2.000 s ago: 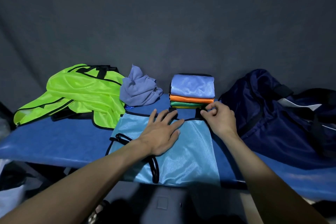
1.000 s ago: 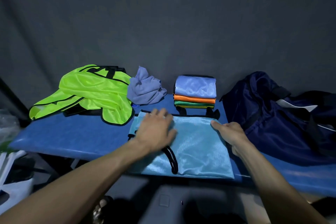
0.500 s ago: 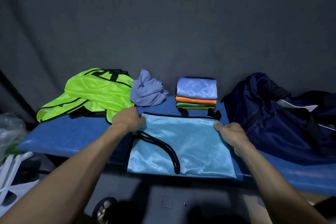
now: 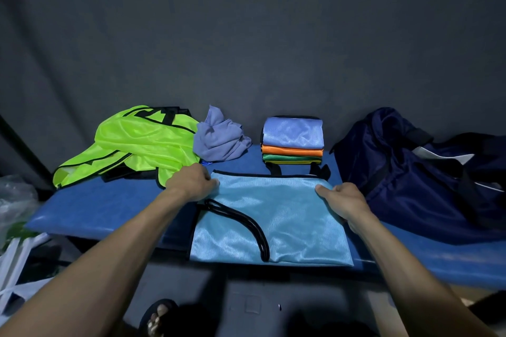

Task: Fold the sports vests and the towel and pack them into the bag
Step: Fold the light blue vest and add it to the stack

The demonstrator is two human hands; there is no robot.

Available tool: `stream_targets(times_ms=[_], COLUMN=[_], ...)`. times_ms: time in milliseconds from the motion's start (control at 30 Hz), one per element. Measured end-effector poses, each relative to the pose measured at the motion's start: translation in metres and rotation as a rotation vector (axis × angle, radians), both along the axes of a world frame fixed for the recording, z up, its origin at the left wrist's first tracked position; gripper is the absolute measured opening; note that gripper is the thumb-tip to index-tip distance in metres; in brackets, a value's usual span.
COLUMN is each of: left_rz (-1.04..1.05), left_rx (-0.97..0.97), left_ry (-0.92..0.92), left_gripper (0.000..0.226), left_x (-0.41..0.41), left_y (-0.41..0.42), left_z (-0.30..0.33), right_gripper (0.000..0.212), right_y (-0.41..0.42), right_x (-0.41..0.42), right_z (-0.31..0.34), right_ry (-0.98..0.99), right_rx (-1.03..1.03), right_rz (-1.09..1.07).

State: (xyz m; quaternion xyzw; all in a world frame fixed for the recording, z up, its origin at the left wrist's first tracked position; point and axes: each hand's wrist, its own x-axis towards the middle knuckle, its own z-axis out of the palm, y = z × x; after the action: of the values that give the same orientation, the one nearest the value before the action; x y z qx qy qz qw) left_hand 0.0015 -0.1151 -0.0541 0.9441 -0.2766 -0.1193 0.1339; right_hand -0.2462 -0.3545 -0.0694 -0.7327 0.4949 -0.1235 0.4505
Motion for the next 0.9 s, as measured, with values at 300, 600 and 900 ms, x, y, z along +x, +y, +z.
stream_targets(times_ms=[300,600,900], left_rz=[0.002,-0.62,-0.718], left_rx=[0.125,-0.122,0.057], left_ry=[-0.013,-0.223,-0.108], left_gripper=[0.033,0.058,0.091], left_x=[-0.003,-0.117,-0.111], left_y=[0.007,-0.045,-0.052], left_z=[0.001,-0.005,-0.037], right_gripper=[0.056,0.042,0.029], right_y=[0.003,0.008,0.031], right_x=[-0.002,-0.008,-0.005], right_z=[0.004,0.015,0.038], right_ry=[-0.037,-0.089,-0.384], right_rx=[0.042,0.204,0.348], right_rz=[0.018,0.067,0.159])
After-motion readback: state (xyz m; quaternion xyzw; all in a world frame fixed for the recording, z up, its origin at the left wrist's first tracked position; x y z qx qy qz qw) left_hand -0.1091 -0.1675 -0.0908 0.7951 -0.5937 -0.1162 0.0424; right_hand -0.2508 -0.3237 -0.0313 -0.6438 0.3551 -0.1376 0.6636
